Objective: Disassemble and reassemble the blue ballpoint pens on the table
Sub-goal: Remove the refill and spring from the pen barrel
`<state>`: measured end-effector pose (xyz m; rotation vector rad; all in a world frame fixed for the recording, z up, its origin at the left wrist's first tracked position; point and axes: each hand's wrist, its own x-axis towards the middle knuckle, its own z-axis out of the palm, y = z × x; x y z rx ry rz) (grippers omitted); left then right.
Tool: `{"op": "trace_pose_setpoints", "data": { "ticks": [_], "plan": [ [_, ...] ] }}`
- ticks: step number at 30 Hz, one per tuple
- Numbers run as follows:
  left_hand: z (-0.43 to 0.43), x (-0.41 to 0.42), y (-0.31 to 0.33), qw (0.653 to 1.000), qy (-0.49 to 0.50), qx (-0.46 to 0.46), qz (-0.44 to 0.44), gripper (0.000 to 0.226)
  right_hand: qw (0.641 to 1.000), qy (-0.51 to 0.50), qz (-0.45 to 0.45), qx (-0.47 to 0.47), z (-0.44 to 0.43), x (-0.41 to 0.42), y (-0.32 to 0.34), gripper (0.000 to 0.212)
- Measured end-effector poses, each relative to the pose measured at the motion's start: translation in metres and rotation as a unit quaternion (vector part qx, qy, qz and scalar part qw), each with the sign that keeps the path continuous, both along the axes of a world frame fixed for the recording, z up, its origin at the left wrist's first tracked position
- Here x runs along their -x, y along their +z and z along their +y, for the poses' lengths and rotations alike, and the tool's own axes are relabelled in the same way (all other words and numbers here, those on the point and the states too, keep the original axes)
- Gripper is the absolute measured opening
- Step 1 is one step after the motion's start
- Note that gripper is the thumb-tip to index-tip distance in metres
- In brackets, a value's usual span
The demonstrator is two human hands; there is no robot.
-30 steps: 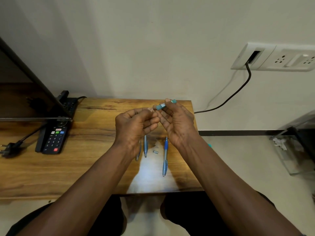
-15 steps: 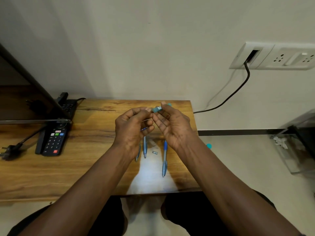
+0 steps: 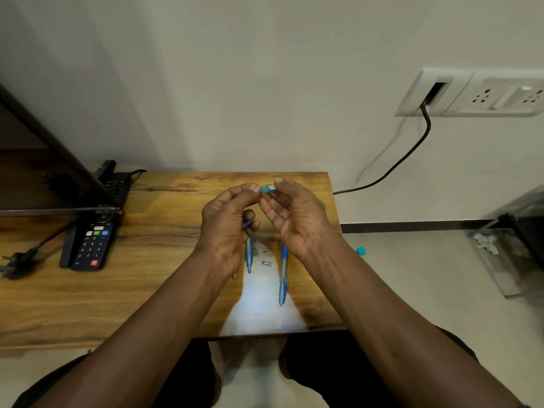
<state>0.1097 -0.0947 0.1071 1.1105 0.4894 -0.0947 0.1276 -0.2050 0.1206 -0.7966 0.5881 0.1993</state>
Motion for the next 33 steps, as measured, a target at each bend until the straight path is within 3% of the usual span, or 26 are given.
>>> {"op": "trace_pose_setpoints", "data": {
  "ticks": [5, 11, 25, 33],
  "plan": [
    [0.001, -0.001, 0.0, 0.999, 0.004, -0.032, -0.013, 0.005, 0.998, 0.043, 0.006, 0.04, -0.001, 0.0, 0.0, 0.041],
    [0.005, -0.002, 0.003, 0.999, -0.024, 0.029, 0.013, 0.007, 0.998, 0.062, 0.011, 0.014, -0.002, 0.001, 0.0, 0.02],
    [0.007, -0.004, 0.002, 0.998, -0.033, 0.051, 0.026, 0.008, 0.995, 0.092, 0.028, 0.02, -0.003, 0.0, -0.001, 0.012],
    [0.006, -0.002, 0.002, 0.999, -0.035, -0.016, 0.017, 0.009, 0.994, 0.071, 0.036, 0.08, -0.036, 0.0, -0.01, 0.025]
  ]
}}
